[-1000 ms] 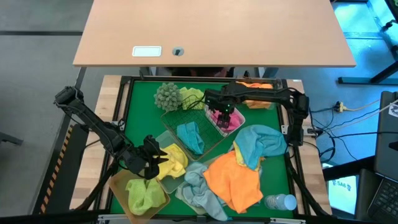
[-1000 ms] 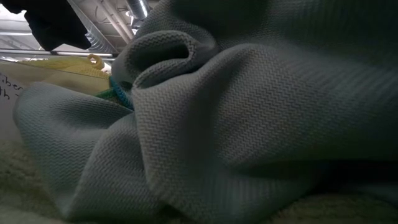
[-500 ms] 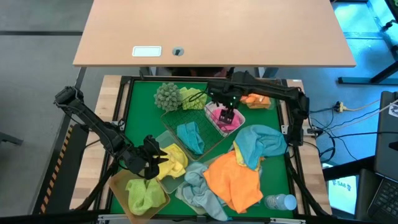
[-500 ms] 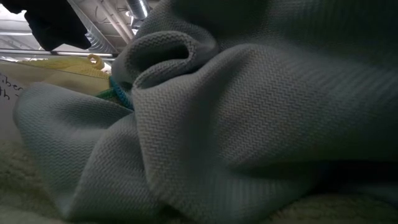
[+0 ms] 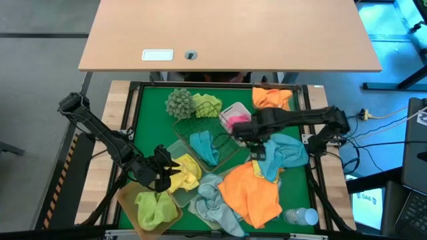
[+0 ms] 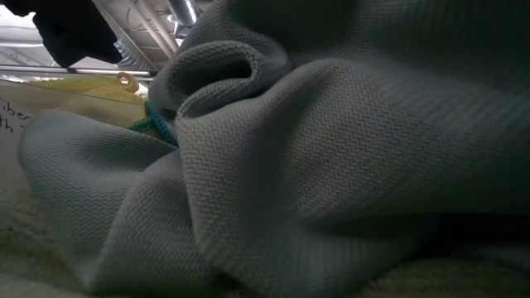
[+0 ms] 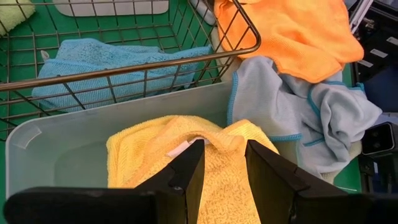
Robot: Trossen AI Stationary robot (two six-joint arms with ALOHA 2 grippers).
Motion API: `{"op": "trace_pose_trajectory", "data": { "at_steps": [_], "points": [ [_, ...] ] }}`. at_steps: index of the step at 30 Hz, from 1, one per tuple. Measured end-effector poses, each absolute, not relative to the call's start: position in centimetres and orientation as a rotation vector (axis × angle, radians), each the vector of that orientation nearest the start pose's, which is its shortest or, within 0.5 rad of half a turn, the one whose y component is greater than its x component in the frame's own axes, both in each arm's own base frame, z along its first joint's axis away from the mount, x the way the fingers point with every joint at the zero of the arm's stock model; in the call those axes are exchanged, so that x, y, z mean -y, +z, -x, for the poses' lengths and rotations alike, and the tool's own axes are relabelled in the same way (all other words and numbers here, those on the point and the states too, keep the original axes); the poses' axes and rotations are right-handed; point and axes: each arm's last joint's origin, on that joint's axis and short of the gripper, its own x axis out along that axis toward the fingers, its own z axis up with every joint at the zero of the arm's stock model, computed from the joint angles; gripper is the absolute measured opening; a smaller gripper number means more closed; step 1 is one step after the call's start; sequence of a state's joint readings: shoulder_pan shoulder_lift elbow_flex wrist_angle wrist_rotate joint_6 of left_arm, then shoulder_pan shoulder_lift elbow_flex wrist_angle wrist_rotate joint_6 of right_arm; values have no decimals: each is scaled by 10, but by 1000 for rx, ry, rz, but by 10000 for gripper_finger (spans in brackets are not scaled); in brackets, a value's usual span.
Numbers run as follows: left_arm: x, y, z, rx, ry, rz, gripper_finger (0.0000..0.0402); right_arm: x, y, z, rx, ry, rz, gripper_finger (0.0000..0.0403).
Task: Sort microfiber towel by color & place in baskets
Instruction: Put the blue towel into the black bin
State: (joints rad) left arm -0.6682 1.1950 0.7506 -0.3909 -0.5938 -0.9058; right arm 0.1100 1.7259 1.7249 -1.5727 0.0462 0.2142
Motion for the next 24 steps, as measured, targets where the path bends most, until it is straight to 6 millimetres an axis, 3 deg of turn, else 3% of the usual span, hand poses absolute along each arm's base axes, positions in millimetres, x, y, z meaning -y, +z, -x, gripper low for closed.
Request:
{"op": "trace_pose_trajectory", "data": {
  "at_steps": [5,16,24],
  "points": [
    [131,230,-192,-635,231,378,112,-33,305,-275,-1605,-203,-79,266],
    [131,230,-192,-632,230,380,112,-30,238,-244,-1742,-164,-55,266],
    [131,230,-192,-632,230,382,112,-30,225,-236,-1815,-52,-12,266]
  ]
}}
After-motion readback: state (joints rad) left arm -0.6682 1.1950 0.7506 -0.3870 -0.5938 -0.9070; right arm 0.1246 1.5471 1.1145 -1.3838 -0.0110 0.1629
